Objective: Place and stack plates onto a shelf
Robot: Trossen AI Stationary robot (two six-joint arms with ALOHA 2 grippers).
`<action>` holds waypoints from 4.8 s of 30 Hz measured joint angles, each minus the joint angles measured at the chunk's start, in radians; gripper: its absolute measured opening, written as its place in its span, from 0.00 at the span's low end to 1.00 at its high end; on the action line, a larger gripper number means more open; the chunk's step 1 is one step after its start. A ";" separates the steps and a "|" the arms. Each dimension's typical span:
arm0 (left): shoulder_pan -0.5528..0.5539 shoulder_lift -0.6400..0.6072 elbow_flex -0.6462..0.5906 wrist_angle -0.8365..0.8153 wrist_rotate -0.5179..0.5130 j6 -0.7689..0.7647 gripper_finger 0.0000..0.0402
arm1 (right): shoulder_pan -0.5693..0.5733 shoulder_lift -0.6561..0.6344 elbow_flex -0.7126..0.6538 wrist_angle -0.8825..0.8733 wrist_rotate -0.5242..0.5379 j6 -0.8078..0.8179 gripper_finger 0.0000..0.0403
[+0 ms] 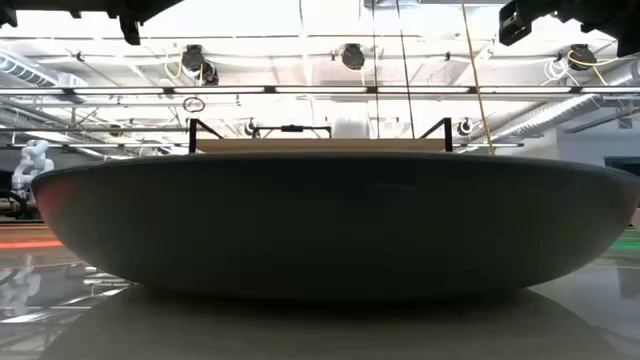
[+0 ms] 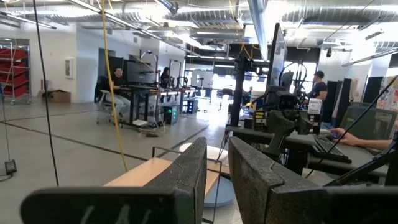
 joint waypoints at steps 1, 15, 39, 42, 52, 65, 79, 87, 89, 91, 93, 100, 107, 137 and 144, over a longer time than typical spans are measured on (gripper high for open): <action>0.000 0.000 0.000 0.000 0.000 0.000 0.18 | 0.000 0.000 0.000 0.000 0.000 0.000 0.44; 0.000 0.000 0.000 0.000 0.000 0.000 0.18 | 0.000 0.000 0.000 0.000 0.000 0.000 0.44; 0.000 0.000 0.000 0.000 0.000 0.000 0.18 | 0.000 0.000 0.000 0.000 0.000 0.000 0.44; 0.000 0.000 0.000 0.000 0.000 0.000 0.18 | 0.000 0.000 0.000 0.000 0.000 0.000 0.44; 0.000 0.000 0.000 0.000 0.000 0.000 0.18 | 0.000 0.000 0.000 0.000 0.000 0.000 0.44; 0.000 0.000 0.000 0.000 0.000 0.000 0.18 | 0.000 0.000 0.000 0.000 0.000 0.000 0.44; 0.000 0.000 0.000 0.000 0.000 0.000 0.18 | 0.000 0.000 0.000 0.000 0.000 0.000 0.44; 0.000 0.000 0.000 0.000 0.000 0.000 0.18 | 0.000 0.000 0.000 0.000 0.000 0.000 0.44; 0.000 0.000 0.000 0.000 0.000 0.000 0.18 | 0.000 0.000 0.000 0.000 0.000 0.000 0.44; 0.000 0.000 0.000 0.000 0.000 0.000 0.18 | 0.000 0.000 0.000 0.000 0.000 0.000 0.44; 0.000 0.000 0.000 0.000 0.000 0.000 0.18 | 0.000 0.000 0.000 0.000 0.000 0.000 0.44; 0.000 0.000 0.000 0.000 0.000 0.000 0.18 | 0.000 0.000 0.000 0.000 0.000 0.000 0.44; 0.000 0.000 0.000 0.000 0.000 0.000 0.18 | 0.000 0.000 0.000 0.000 0.000 0.000 0.44; 0.000 0.000 0.000 0.000 0.000 0.000 0.18 | 0.000 0.000 0.000 0.005 0.000 -0.026 0.44; 0.000 0.000 0.000 0.000 0.000 0.000 0.18 | 0.001 0.001 0.000 0.162 -0.003 0.060 0.44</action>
